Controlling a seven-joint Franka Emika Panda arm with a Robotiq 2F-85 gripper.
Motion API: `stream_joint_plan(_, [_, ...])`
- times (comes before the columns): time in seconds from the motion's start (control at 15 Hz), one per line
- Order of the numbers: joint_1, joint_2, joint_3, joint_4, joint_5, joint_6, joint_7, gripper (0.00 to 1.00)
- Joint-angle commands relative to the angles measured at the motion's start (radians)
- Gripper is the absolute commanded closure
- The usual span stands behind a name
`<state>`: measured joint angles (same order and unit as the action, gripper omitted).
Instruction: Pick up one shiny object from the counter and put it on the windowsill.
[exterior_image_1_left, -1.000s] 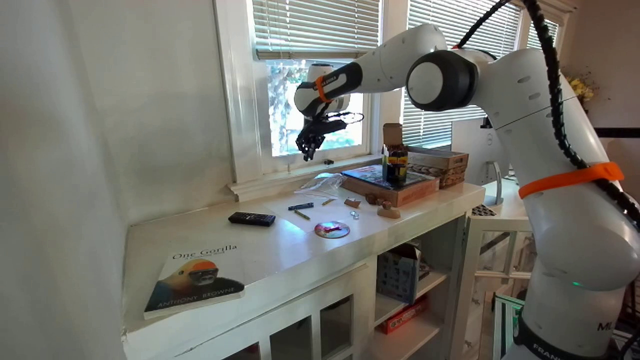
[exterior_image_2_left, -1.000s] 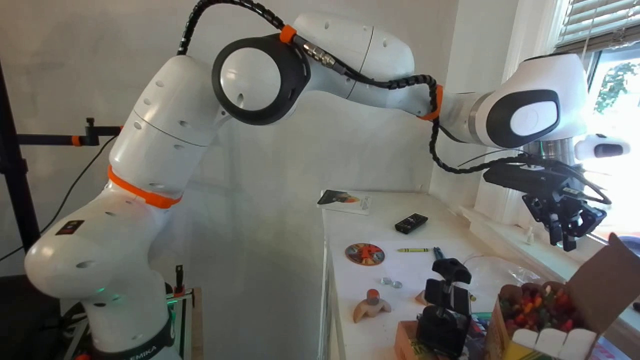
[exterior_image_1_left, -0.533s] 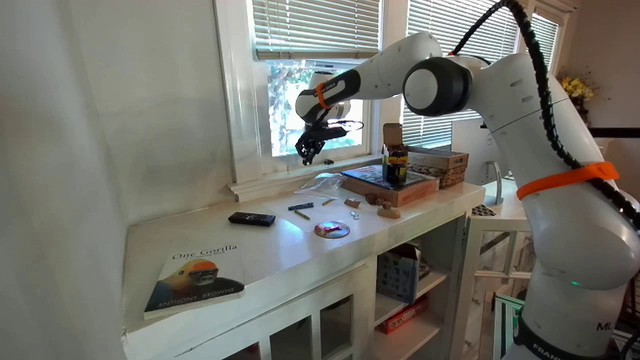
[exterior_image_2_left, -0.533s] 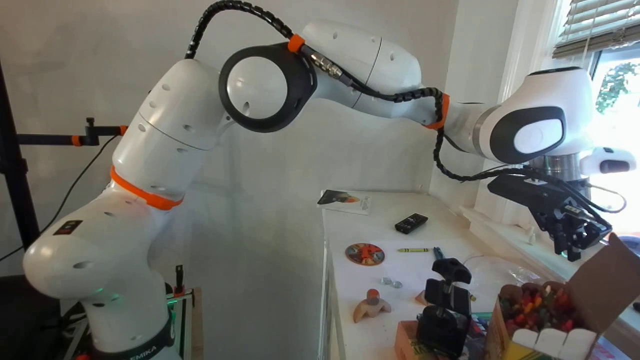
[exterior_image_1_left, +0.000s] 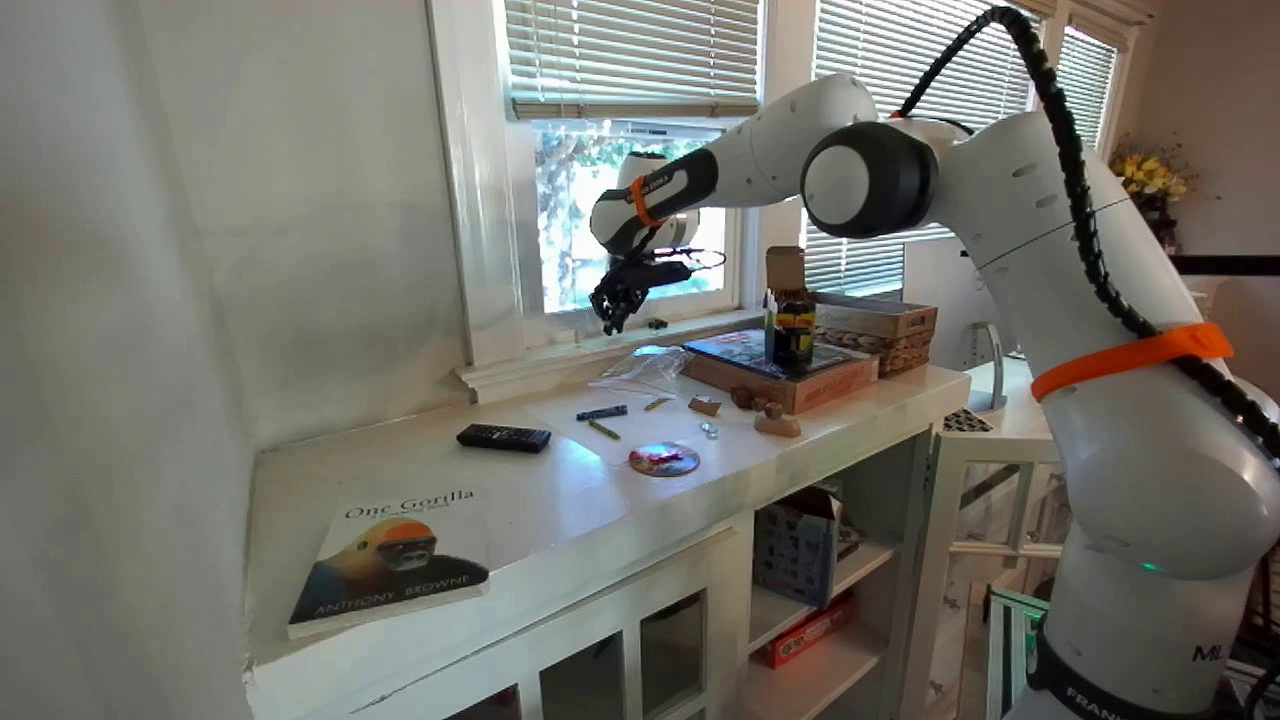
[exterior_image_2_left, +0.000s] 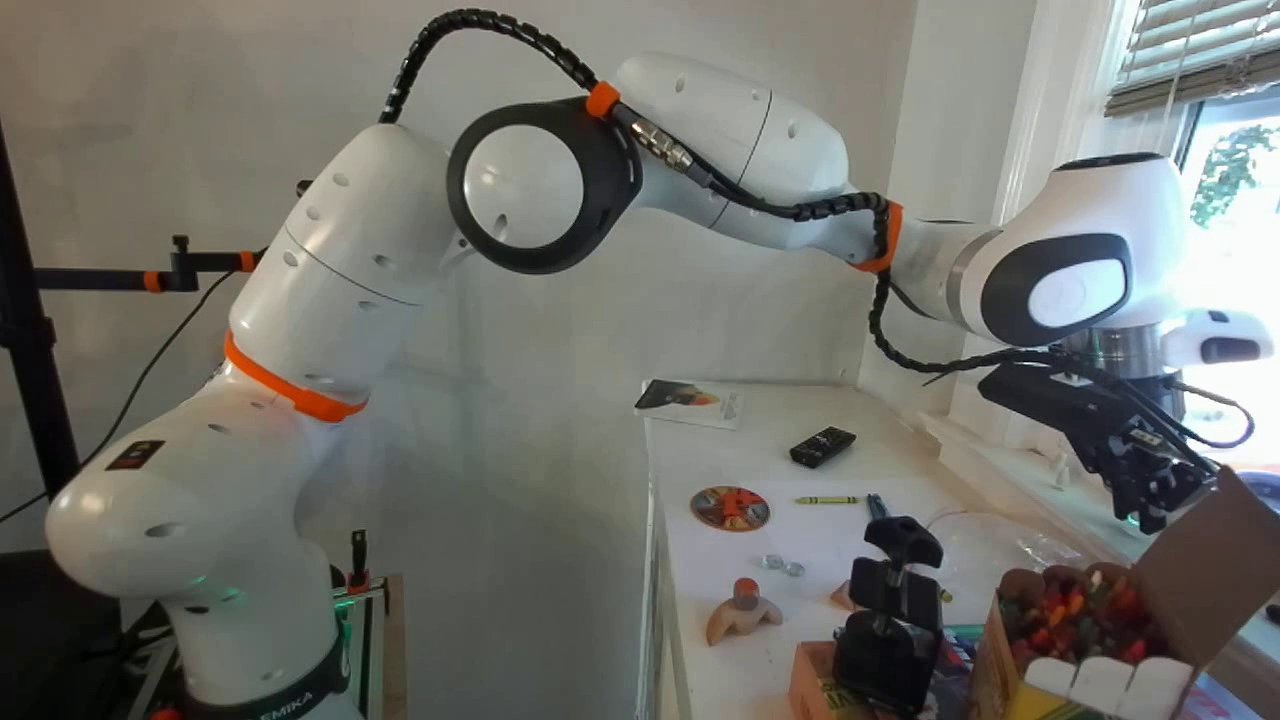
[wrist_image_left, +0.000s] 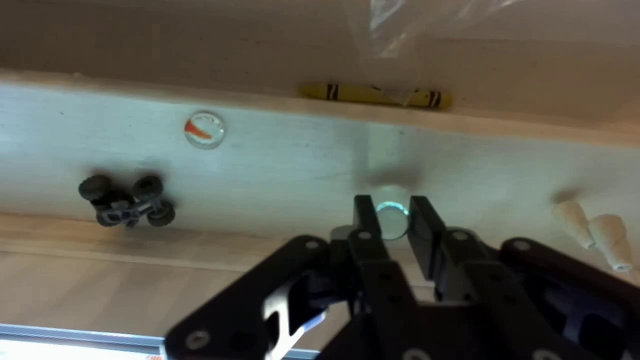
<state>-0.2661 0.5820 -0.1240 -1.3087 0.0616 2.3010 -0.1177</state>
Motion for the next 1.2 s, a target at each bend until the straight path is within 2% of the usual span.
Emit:
stream_joint_plan(0.0, [-0.013, 0.019, 0.013, 0.015, 0.019, 0.019, 0.008, 0.94])
stream_joint_plan(0.53, [-0.014, 0.019, 0.015, 0.012, 0.019, 0.024, 0.002, 0.94])
stream_joint_plan(0.6, [-0.014, 0.016, 0.016, 0.012, 0.019, 0.024, 0.003, 0.6])
stream_joint_plan(1.13, [0.01, -0.027, -0.006, -0.012, -0.025, 0.021, 0.022, 0.02])
